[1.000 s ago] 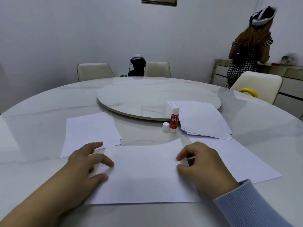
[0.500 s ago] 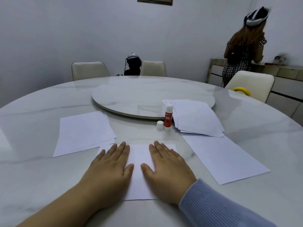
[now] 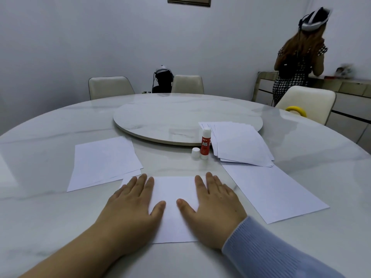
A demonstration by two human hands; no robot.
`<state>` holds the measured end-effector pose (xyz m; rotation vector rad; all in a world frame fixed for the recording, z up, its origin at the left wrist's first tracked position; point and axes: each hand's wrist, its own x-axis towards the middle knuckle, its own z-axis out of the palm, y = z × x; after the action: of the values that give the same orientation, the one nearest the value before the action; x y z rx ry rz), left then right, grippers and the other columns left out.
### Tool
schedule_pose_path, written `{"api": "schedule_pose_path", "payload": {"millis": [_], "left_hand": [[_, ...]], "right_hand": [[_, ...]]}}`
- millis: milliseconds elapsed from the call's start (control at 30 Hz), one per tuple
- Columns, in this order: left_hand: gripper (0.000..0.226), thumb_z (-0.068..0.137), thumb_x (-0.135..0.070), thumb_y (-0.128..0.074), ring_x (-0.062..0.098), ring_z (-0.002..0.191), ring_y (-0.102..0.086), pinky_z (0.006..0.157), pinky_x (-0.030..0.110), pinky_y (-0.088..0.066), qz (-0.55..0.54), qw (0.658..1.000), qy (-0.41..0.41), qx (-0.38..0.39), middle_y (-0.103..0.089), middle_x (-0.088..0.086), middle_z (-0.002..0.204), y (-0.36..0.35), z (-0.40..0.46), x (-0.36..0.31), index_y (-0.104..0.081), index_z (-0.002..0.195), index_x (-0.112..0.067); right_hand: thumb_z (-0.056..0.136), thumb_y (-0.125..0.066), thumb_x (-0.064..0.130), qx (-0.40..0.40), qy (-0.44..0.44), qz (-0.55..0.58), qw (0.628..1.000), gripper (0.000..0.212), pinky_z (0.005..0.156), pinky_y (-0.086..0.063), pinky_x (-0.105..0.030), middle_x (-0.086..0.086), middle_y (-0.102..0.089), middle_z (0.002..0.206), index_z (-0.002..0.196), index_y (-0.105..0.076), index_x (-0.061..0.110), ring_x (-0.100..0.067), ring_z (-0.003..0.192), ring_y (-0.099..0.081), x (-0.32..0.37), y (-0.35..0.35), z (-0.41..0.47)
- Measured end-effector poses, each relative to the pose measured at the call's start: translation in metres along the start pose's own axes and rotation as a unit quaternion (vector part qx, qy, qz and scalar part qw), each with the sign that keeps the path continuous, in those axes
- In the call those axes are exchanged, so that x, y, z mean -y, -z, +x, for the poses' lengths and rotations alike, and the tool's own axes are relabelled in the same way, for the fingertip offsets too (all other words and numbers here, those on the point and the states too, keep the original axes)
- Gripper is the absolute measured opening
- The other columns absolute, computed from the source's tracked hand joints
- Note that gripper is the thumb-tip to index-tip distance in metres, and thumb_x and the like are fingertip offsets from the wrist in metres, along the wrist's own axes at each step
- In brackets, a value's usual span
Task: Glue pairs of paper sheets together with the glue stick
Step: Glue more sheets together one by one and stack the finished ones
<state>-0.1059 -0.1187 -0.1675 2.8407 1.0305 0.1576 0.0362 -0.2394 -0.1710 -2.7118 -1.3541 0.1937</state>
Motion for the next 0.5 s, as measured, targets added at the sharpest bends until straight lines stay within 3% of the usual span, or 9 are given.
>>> {"api": "schedule_pose_path", "payload": {"millis": [233,333,433,500], "left_hand": [[0.081,0.086,-0.07,-0.014,0.008,0.144,0.013,0.117,0.028,0.003,-0.005,1.0,0.01,-0.003,0.015,-0.006,0.158,0.004,-0.005,0.006,0.011,0.15,-0.028],[0.083,0.083,-0.073,-0.017,0.009,0.145,0.005,0.117,0.029,-0.004,-0.008,0.999,0.004,-0.03,0.006,-0.007,0.159,0.005,-0.005,0.007,0.003,0.151,-0.03],[0.083,0.082,-0.075,-0.022,0.008,0.145,0.001,0.117,0.028,-0.006,-0.024,0.999,0.002,-0.033,0.002,-0.01,0.158,0.004,-0.004,0.012,-0.001,0.15,-0.033],[0.083,0.081,-0.075,-0.023,0.008,0.144,0.002,0.117,0.029,-0.006,-0.037,0.999,0.001,-0.032,0.002,-0.011,0.158,0.003,-0.005,0.012,-0.002,0.15,-0.034]], "right_hand": [[0.094,-0.012,0.062,-0.027,0.006,-0.001,1.0,0.076,0.119,0.007,-0.036,0.001,0.012,0.162,0.154,0.008,0.02,-0.014,0.149,0.011,-0.009,0.002,-0.004],[0.093,-0.021,0.064,-0.042,0.029,-0.011,0.999,0.079,0.12,0.008,-0.036,0.0,0.004,0.163,0.154,-0.002,0.018,-0.015,0.149,0.009,-0.011,0.007,-0.012],[0.079,-0.039,0.078,0.005,0.102,0.077,0.992,0.093,0.109,0.014,-0.026,0.018,0.008,0.16,0.152,-0.003,0.035,-0.003,0.144,0.018,-0.021,0.021,-0.034],[0.067,-0.041,0.088,0.05,0.138,0.089,0.985,0.105,0.103,0.019,-0.022,0.031,0.017,0.152,0.15,0.004,0.042,0.013,0.128,0.033,-0.029,0.027,-0.049]]}}
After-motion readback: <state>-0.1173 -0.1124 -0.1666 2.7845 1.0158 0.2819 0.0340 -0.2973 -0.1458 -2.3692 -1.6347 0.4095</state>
